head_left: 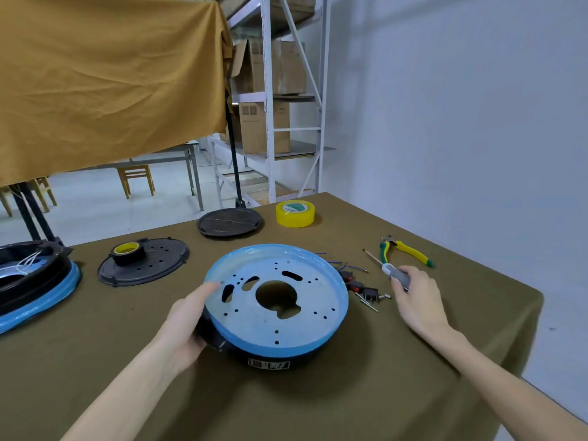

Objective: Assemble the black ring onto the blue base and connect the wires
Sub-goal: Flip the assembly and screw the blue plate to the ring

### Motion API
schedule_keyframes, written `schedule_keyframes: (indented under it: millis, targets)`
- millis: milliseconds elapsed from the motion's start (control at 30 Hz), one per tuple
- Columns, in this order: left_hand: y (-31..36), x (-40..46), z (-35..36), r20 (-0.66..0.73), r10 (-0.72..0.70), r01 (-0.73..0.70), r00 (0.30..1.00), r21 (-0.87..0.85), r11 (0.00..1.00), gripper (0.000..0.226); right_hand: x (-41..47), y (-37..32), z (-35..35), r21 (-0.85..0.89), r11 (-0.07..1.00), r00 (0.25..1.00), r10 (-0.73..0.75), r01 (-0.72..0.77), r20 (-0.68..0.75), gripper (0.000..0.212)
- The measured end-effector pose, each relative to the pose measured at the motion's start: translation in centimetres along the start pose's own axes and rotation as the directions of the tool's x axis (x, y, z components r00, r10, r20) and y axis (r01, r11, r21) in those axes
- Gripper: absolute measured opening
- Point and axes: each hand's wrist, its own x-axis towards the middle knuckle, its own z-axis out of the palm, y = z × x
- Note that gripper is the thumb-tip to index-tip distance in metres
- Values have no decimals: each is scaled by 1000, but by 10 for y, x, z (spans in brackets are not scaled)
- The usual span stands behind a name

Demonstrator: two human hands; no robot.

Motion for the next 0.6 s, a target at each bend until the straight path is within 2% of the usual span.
schedule_keyframes:
  millis: [100, 167, 233, 267, 333, 400, 500, 600]
  targets:
    - [16, -5, -1, -72, 124, -126, 990, -25, 992, 28, -5, -3, -1, -134, 991, 999, 18, -13, 33, 38]
    - [30, -10, -2, -152, 251, -256, 956, -13, 967, 27, -10, -5, 0, -235, 971, 999, -33, 32, -3, 42]
    - [40, -18, 0, -242, 434, -435, 868, 54, 899, 26, -14, -5, 1, -246, 962, 990, -133, 117, -52, 37]
    - [42, -22, 2, -263, 558, -539, 787, 145, 830, 27, -17, -4, 3, -233, 958, 981, -183, 164, -60, 32]
    - [42, -30, 7, -183, 785, -701, 592, 364, 614, 34, -20, -1, 6, -239, 941, 967, -252, 237, -34, 21]
    - [36, -32, 12, -65, 892, -769, 448, 480, 421, 42, -21, 0, 7, -259, 929, 963, -270, 265, 16, 12]
    - [26, -30, 21, 148, 936, -811, 320, 554, 190, 55, -18, 3, 8, -251, 928, 961, -276, 274, 24, 6]
    - [13, -29, 35, 420, 882, -805, 216, 588, -82, 59, -16, 5, 6, -246, 922, 953, -303, 299, 19, 6]
